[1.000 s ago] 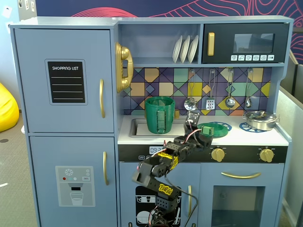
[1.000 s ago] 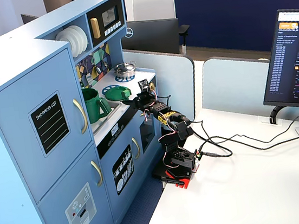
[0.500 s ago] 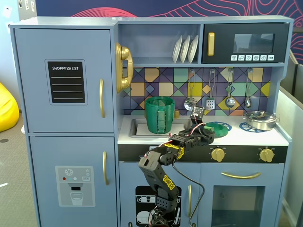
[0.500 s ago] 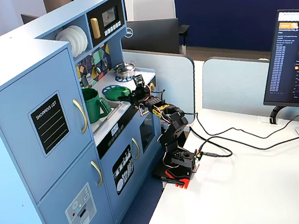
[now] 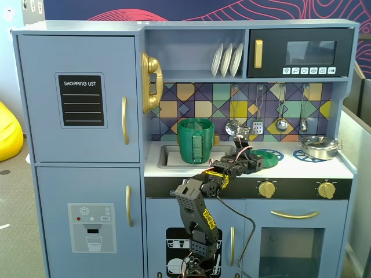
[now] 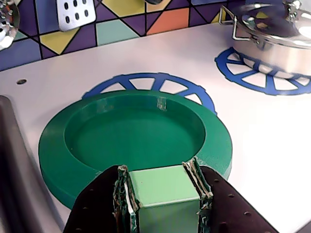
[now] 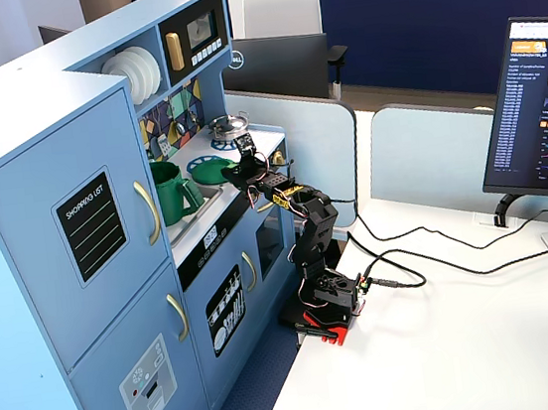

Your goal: Pick up the lid from the counter and put it on the green recipient

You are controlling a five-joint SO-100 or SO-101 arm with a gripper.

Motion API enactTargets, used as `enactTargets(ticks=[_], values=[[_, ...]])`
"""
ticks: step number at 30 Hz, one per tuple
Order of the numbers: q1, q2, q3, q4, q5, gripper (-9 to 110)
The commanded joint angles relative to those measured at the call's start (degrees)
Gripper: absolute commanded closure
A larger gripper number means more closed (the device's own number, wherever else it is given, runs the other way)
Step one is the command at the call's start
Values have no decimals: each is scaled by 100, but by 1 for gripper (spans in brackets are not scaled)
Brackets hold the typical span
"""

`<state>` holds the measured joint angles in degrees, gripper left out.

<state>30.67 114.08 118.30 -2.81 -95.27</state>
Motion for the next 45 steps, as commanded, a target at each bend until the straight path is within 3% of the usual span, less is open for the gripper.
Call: enactTargets(ticks=[1,18,30,45], values=[[-220,237,-782,-35,62,101],[-1688,422,-4219,2452,413,101],[-2909,554,-4289,3234,70,101],[-2812,686,-3841,3322,35,102]])
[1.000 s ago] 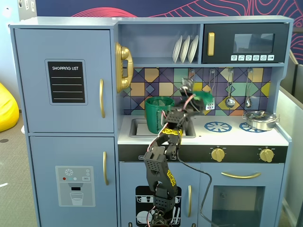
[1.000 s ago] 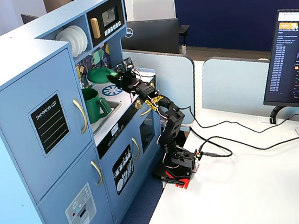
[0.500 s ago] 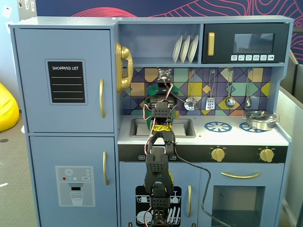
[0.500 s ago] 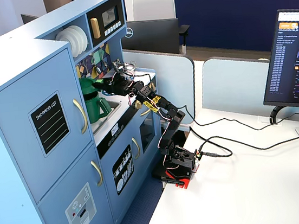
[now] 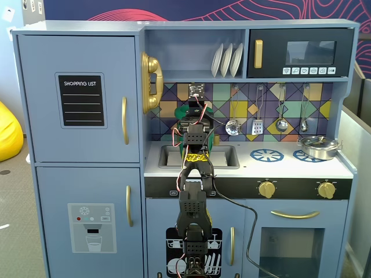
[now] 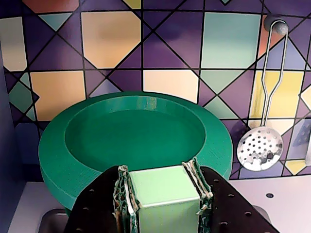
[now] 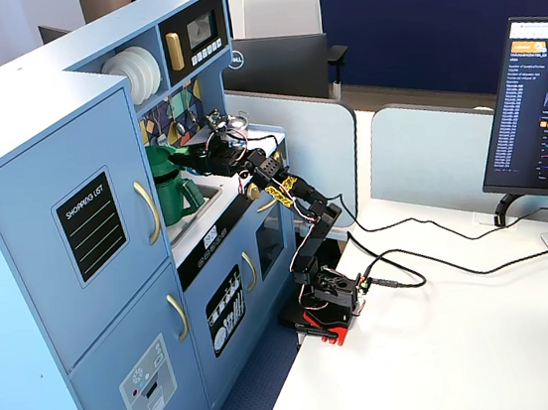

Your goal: Pick up the lid from the counter and put it on the green recipient

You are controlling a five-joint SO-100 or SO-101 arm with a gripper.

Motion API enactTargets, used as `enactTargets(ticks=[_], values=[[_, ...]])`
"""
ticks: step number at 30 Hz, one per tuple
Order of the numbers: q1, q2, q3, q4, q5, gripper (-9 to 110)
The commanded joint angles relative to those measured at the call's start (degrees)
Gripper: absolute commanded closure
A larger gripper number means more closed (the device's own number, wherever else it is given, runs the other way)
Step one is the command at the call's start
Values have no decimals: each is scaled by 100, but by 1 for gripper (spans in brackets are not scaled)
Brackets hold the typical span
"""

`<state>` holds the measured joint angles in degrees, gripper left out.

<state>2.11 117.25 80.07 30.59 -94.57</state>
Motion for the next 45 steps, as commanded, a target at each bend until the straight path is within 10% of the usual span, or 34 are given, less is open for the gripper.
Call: enactTargets(ticks=[1,38,45], values=[[70,360,26,-35,-35,102],[9,343,659,-343,-264,102],[176,334,721,-835,272,68]])
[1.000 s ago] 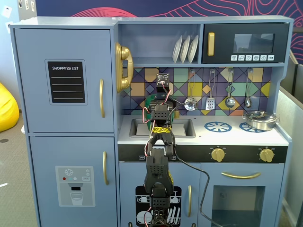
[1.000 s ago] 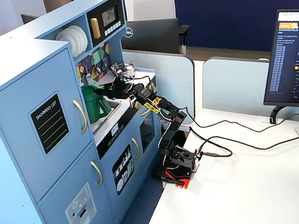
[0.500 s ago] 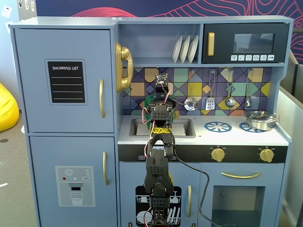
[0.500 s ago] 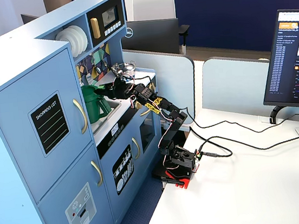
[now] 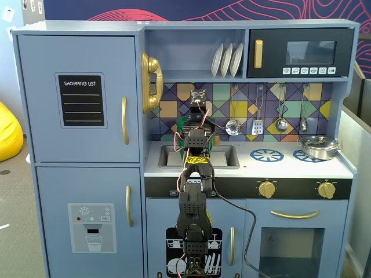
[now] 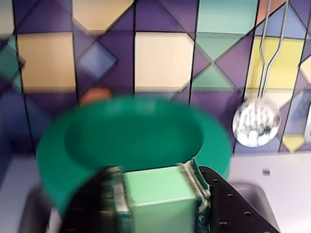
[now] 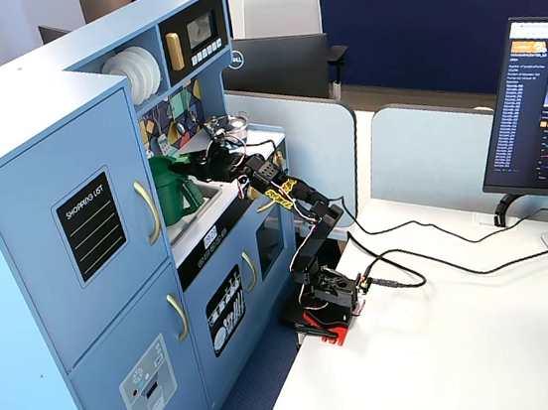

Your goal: Pick up the lid from the counter and put it on the green recipient

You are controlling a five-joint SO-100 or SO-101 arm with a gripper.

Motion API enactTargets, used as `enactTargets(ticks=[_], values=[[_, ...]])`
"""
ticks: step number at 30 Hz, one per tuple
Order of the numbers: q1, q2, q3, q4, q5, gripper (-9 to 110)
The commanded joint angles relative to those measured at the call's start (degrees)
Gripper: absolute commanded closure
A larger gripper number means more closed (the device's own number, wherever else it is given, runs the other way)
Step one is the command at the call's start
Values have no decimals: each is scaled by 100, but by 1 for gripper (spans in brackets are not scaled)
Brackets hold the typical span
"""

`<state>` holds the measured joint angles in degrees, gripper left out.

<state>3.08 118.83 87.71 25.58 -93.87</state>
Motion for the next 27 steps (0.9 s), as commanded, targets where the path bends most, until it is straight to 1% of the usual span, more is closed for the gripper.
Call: enactTargets(ticks=[1,3,7,10,12,14,19,21,24,27], values=[[123,176,-53,-360,220,66],[220,176,-141,-360,185,64],[343,246,-519,-202,88,64],[299,615,-765,466,53,65],[246,1099,-686,1266,35,66],[229,1775,-185,1995,149,66],[97,3437,1608,2619,229,69],[176,3876,2171,3023,255,74],[475,4447,3103,3867,176,89],[439,4975,4122,4201,932,99]])
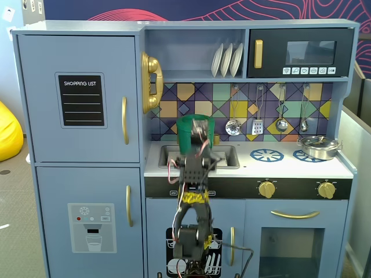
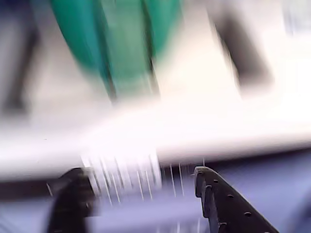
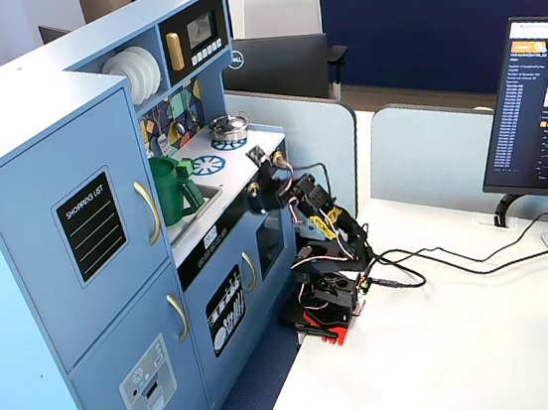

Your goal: Pick up the lid from the counter and put it on the green recipient

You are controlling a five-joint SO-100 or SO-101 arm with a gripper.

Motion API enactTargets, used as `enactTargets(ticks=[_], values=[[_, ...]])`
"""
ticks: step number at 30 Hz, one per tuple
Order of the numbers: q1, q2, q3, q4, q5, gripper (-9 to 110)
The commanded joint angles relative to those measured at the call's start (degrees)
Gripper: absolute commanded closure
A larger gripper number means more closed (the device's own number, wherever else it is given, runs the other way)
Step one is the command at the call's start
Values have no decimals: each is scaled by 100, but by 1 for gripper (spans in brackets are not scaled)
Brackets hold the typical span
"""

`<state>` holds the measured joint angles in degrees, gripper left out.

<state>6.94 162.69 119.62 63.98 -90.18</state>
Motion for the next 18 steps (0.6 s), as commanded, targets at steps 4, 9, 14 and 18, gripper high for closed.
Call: enactTargets(ticks=[4,9,14,18], values=[[-44,896,2355,26,940,101],[-185,1143,3920,-457,448,101],[-404,1336,4869,-729,97,101],[-439,1617,5212,-1055,334,101]])
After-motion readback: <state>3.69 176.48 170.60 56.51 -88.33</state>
